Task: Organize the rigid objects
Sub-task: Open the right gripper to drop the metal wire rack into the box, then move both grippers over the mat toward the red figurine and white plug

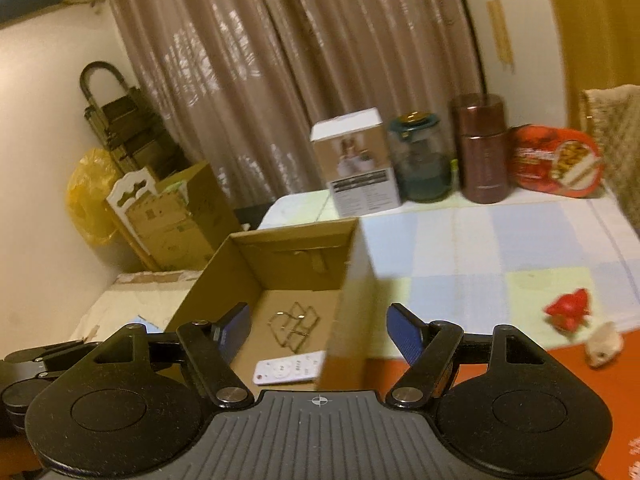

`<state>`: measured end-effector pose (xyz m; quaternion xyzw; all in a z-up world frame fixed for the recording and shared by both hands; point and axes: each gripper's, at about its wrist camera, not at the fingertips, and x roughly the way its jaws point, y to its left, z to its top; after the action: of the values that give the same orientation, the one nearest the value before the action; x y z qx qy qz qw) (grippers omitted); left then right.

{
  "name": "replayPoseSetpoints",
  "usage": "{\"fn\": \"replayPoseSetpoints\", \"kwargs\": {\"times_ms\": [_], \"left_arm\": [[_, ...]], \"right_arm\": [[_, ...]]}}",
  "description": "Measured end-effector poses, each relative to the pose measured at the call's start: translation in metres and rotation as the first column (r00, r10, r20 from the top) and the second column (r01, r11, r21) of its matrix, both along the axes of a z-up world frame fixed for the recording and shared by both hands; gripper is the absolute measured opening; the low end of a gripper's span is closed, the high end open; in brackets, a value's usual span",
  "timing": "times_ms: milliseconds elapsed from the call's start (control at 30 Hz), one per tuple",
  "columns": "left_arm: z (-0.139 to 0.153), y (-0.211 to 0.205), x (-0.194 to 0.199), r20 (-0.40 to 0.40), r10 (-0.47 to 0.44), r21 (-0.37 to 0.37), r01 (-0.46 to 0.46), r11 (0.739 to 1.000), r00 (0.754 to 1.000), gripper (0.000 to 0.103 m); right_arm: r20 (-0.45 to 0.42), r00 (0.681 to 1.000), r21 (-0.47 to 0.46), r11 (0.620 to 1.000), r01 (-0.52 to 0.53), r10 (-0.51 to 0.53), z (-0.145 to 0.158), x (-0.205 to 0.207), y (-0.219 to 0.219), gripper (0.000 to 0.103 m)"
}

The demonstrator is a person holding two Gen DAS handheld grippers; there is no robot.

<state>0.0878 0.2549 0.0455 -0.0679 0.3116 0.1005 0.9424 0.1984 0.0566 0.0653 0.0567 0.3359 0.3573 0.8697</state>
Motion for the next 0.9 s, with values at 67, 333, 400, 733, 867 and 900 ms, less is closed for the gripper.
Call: {"fn": "replayPoseSetpoints", "kwargs": {"times_ms": [67,333,400,733,867,900], "left_arm": [[0.005,-0.015,-0.003,0.005,-0.009,-0.001,0.009,1.0,1.0,0.031],[0.019,-0.072,-0.011,0.026,-0.047,-0.015,0.048,0.999,0.999,0.035],[0.02,-0.085,-0.012,0.031,-0.056,-0.022,0.056,0.998,0.998,0.042],[0.011,-0.148,-0.008,0.045,-0.114,-0.055,0.117,0.992,0.992,0.071],[0.004,-0.169,-0.003,0.036,-0.138,-0.056,0.14,0.989,0.99,0.081],[0.001,-0.174,-0.001,0.031,-0.143,-0.052,0.145,0.988,0.989,0.082]], "right_arm": [[0.004,1.0,-0.001,1.0,0.017,-0.017,0.006,-0.005,-0.017,0.072],[0.05,0.996,-0.024,0.996,0.081,-0.08,0.021,-0.027,-0.086,0.072],[0.055,0.993,-0.024,0.995,0.102,-0.1,0.022,-0.031,-0.105,0.072],[0.02,0.949,-0.013,0.949,0.315,-0.315,0.015,-0.039,-0.228,0.073],[-0.001,0.921,-0.03,0.921,0.389,-0.389,0.008,-0.04,-0.268,0.073],[-0.006,0.916,-0.033,0.916,0.401,-0.401,0.006,-0.041,-0.277,0.073]]}}
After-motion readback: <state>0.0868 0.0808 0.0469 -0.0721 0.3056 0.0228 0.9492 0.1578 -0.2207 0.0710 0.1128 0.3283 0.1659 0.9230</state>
